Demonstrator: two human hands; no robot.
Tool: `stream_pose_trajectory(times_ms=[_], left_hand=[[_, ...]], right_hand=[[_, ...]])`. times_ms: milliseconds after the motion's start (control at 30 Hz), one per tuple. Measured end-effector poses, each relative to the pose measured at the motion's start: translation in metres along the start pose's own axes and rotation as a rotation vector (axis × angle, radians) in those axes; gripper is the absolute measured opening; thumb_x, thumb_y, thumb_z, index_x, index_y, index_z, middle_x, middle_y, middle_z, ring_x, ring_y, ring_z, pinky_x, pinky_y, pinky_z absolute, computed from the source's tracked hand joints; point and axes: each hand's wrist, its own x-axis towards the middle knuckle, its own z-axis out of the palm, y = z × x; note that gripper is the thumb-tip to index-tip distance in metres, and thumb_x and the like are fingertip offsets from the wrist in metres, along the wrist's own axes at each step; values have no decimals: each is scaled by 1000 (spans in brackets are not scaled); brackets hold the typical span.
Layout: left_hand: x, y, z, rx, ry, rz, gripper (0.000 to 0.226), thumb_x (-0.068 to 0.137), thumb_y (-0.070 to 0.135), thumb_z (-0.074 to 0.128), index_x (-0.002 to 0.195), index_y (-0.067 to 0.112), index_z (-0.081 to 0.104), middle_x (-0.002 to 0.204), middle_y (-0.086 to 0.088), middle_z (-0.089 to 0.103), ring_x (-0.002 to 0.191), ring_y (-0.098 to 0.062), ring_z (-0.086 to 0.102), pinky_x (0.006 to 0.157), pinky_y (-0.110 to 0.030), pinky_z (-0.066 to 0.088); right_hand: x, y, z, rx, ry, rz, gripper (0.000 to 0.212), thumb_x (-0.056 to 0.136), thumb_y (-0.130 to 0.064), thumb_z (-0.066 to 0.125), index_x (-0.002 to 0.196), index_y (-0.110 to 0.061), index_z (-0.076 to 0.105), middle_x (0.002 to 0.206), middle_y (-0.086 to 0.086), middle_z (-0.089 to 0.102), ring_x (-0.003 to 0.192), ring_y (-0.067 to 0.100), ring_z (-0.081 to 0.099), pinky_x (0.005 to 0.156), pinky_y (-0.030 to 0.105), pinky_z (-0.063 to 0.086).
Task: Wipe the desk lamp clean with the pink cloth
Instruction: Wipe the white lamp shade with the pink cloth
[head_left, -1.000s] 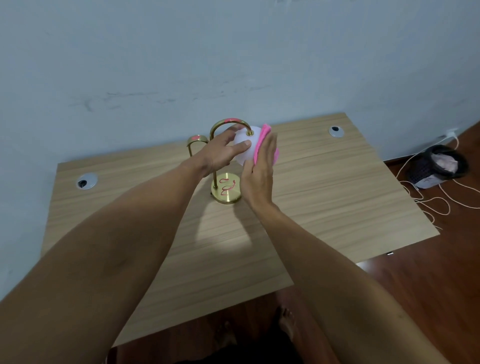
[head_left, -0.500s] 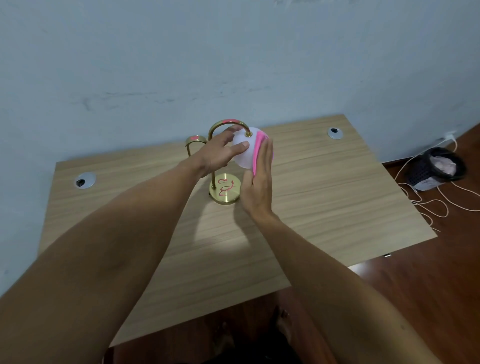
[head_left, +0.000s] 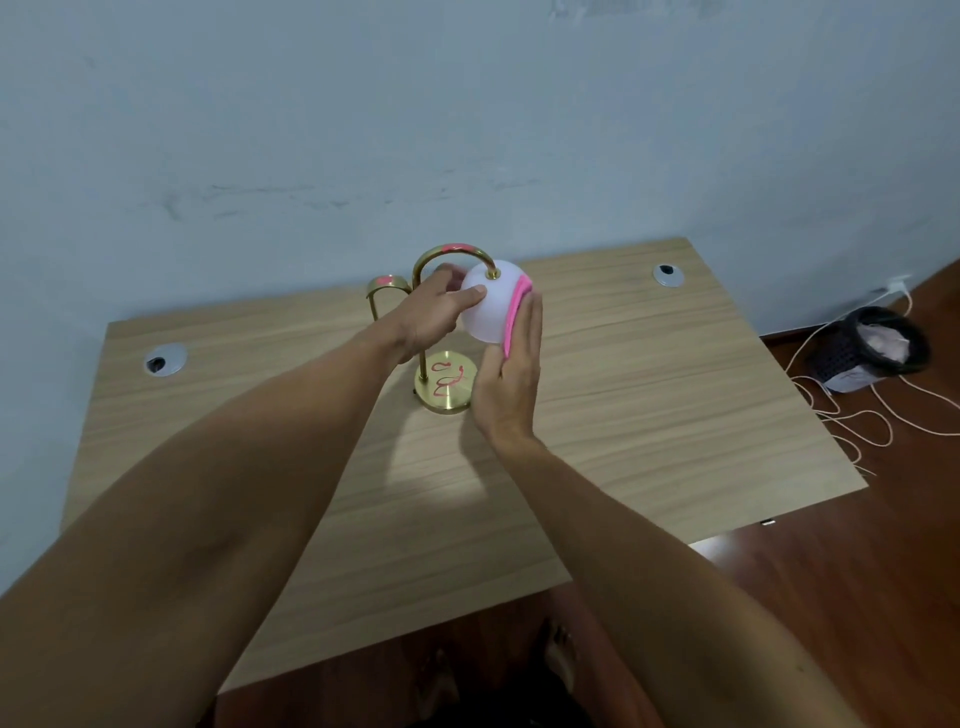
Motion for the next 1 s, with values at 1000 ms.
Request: stream_pose_trajectory(times_ms=[1000], left_hand=[[2,4,4,6,-10,-55,39,107,41,40,144,29,41,144,1,51,134,-22,51,95,-41,47]], right_hand=[[80,-16,-24,179,-55,212,57,85,-20,35,129,-16,71,131,-5,70,124,12,62,106,43,53]])
